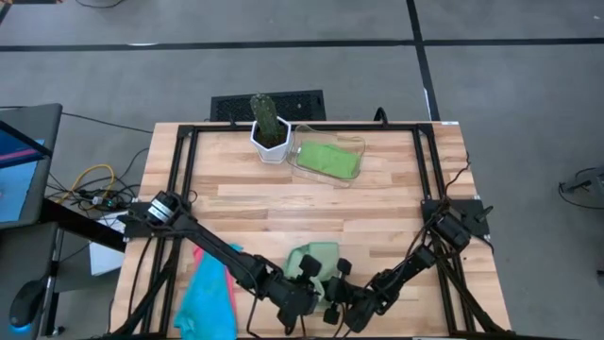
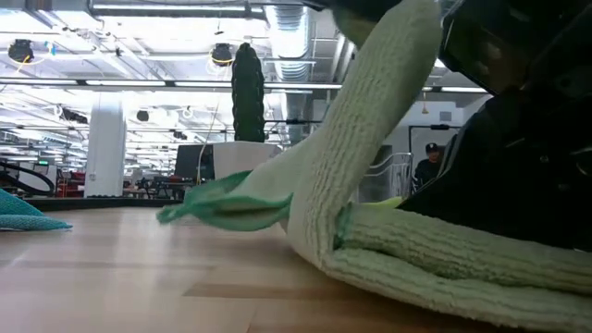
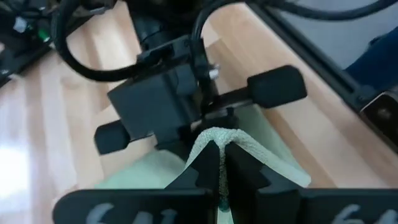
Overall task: Fold microfiber towels
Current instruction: Fold the light green towel
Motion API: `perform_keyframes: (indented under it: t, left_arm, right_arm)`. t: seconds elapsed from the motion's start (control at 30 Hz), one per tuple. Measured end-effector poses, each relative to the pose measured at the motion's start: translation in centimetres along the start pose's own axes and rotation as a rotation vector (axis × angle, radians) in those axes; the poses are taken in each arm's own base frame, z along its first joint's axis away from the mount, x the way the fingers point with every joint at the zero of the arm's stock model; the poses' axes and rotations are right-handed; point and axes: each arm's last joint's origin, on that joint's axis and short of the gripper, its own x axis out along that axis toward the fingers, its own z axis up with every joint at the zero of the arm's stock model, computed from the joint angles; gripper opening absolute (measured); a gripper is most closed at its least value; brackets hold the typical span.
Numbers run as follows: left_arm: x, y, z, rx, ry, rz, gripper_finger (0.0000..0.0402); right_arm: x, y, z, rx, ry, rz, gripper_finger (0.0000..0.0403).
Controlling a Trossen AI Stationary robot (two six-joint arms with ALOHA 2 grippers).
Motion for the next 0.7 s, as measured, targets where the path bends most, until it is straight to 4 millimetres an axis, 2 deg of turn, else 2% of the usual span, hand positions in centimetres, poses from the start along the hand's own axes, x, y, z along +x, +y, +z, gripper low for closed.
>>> perform_keyframes:
  t: [0.23, 0.43, 0.53, 0.7]
  left_arm:
    - [0.6, 0.9, 0.1, -0.046, -0.048, -0.072, 0.0005]
    - [3.7, -0.4, -1.4, -0.051, -0.010, -0.134, 0.0005]
    - [4.3, -0.7, -2.2, -0.047, 0.042, -0.090, 0.0005]
    - [4.5, -0.5, -1.9, -0.065, 0.022, -0.039, 0.0005]
  right_arm:
    - [0.0, 0.0, 0.0, 0.000, -0.001, -0.002, 0.0021]
    - [-0.1, 0.1, -0.1, -0.014, 0.001, 0.007, 0.0040]
    - [-0.1, 0.1, -0.1, -0.016, 0.001, 0.008, 0.0041]
    - [-0.2, 0.2, -0.1, -0.016, -0.001, 0.011, 0.0040]
